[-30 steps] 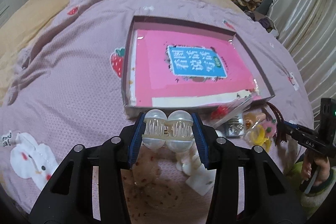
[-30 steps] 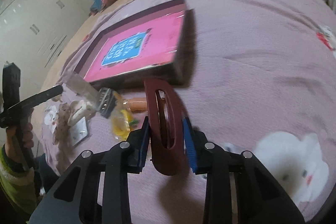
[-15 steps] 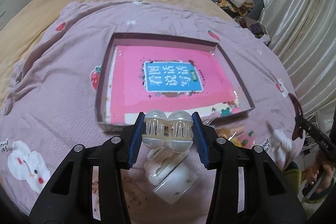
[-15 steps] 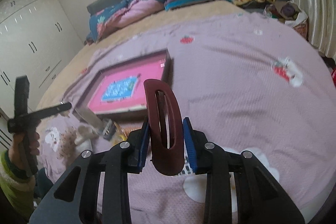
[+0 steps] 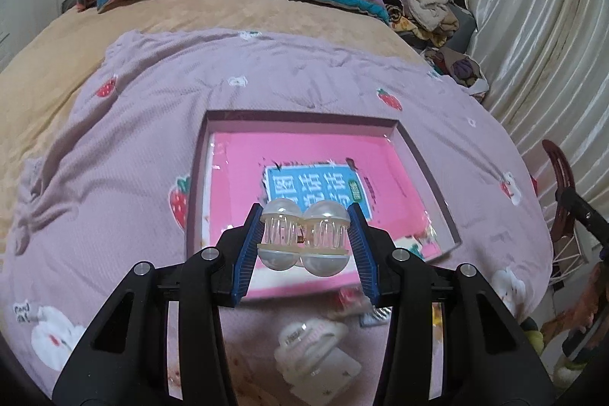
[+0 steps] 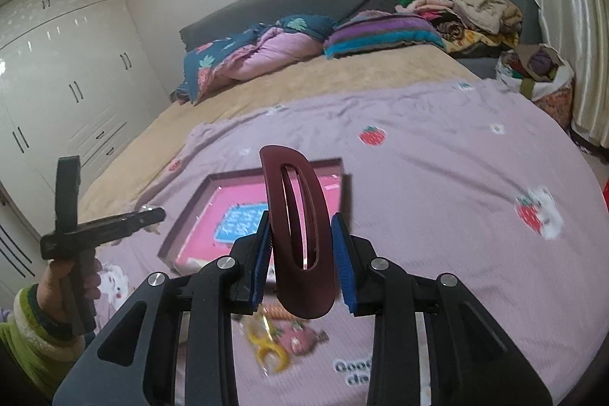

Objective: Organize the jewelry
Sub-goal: 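Drop the pearl clip in the pink tray while the right tool carries the red clip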

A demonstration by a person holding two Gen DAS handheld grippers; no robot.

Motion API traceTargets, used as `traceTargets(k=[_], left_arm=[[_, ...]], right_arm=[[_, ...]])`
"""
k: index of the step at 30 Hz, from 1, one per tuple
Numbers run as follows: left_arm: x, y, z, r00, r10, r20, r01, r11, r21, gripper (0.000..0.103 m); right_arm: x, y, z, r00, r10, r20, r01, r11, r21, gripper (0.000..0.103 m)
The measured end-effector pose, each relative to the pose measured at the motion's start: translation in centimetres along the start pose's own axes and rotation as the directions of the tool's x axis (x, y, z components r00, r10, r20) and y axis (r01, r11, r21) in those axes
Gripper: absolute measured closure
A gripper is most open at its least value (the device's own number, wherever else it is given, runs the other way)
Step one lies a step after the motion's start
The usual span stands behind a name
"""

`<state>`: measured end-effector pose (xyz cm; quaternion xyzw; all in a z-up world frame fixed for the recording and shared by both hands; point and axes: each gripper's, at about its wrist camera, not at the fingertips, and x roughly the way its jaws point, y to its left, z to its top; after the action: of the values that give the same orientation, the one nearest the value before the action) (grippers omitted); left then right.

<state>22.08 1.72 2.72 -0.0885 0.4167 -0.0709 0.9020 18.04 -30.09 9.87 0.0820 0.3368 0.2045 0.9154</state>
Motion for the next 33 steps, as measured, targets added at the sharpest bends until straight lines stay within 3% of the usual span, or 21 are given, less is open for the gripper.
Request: traceTargets(k=[13, 26, 28, 29, 33], left_arm=[[4.7, 2.0, 1.8, 0.999, 0.007, -0.045, -0.008, 1.0, -0.026, 0.067], [8.6, 2.4, 0.6, 0.993, -0.008, -0.116, 0.006, 1.0, -0.015, 0.067], [8.8, 2.7, 0.4, 0.993, -0.011, -0.12, 0.008, 1.0, -0.024, 0.058], [8.7, 2.9, 0.3, 0.993, -0.013, -0.119, 0.009, 1.0, -0.027, 0.049], [7.7, 3.4, 0.1, 0.995, -0.003, -0.1, 0.0, 0.999, -0.033, 0.044]], right_arm=[[7.6, 3.5, 3.5, 0.999, 0.033, -0.037, -0.035, 0.998, -0.044, 0.073], [14.6, 3.7, 1.4, 0.989, -0.012, -0.145, 0.007, 0.999, -0.036, 0.073], [15.4, 3.6, 0.9, 0.986, -0.014, -0.167, 0.009, 0.999, -0.031, 0.073], [15.9, 3.5, 0.6, 0.984, -0.014, -0.18, 0.01, 1.0, -0.026, 0.073], [17.7, 3.2, -0.5, 0.975, -0.008, -0.221, 0.008, 1.0, -0.001, 0.073]])
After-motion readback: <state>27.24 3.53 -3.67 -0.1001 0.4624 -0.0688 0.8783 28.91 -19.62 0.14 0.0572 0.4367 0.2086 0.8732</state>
